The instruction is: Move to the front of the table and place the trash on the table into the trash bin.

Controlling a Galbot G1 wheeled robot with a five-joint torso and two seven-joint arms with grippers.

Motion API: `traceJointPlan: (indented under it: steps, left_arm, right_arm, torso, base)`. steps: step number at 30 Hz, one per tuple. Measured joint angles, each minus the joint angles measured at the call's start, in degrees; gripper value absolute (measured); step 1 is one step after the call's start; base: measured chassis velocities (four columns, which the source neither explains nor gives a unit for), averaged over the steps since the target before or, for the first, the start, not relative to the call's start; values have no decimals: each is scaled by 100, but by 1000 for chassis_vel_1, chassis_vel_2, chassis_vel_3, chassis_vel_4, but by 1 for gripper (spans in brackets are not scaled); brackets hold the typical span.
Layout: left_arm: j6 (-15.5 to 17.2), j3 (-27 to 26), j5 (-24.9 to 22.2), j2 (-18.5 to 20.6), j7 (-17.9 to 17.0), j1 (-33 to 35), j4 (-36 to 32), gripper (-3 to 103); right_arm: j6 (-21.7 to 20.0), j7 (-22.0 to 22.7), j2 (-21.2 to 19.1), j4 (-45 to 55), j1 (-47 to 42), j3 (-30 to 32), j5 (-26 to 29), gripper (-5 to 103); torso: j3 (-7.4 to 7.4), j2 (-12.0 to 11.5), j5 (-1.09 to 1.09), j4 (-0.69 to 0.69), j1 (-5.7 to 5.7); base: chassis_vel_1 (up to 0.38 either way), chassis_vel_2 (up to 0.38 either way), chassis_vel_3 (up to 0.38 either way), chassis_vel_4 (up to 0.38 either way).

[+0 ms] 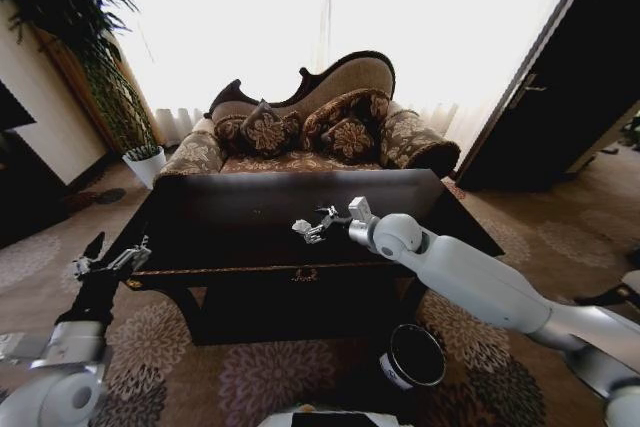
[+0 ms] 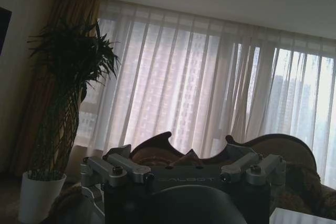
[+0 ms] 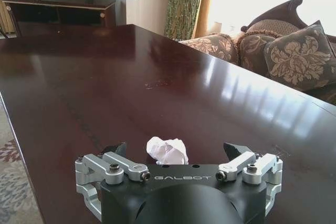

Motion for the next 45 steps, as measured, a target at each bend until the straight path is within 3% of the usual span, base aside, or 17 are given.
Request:
traceJointPlan:
  steps: [3,10,21,23,26,28,31,39,45]
  left_arm:
    - [-2,0,4,0,2,-1,4,100]
    - [-12,-49,-8,11,4,2,11,100]
    - [-21,12,13,-2,7,-23,41,100]
    - [-21,12,14,-1,7,-24,41,100]
    - [-22,12,14,9,7,-19,41,100]
    - [-22,9,14,12,7,-16,40,100]
    - [-23,-20,10,30,7,-2,36,100]
    - [-25,-24,6,25,7,9,19,100]
    - [-27,-18,-7,21,8,4,10,100]
  right_arm:
    - [23,-30,57,-66,62,-77,-9,100]
    - [59,-92,157,-178,164,-267,-48,81]
    - [119,-182,59,-165,60,-242,-127,32]
    - [121,-188,54,-161,50,-234,-133,32]
    - [126,-204,42,-149,18,-213,-146,15]
    - [127,-207,41,-147,13,-210,-148,15]
    - [132,-211,42,-127,-15,-200,-153,3]
    - [152,-226,-25,-67,-23,-157,-150,1]
    - [228,-236,-221,165,-349,232,-101,1]
  torso:
    - [0,0,0,0,0]
    - [0,0,0,1,0]
    - [0,0,0,0,0]
    - [0,0,0,0,0]
    - [0,0,0,0,0]
    - [0,0,0,0,0]
    - [0,0,0,0,0]
    - [0,1,0,1,0]
    - [0,0,0,2,0]
  base:
    - [0,0,0,0]
    - [0,0,0,0]
    - [0,0,0,0]
    - [0,0,0,0]
    - [0,0,0,0]
    - [0,0,0,0]
    - [0,0,0,0]
    - [0,0,0,0]
    - [0,0,0,0]
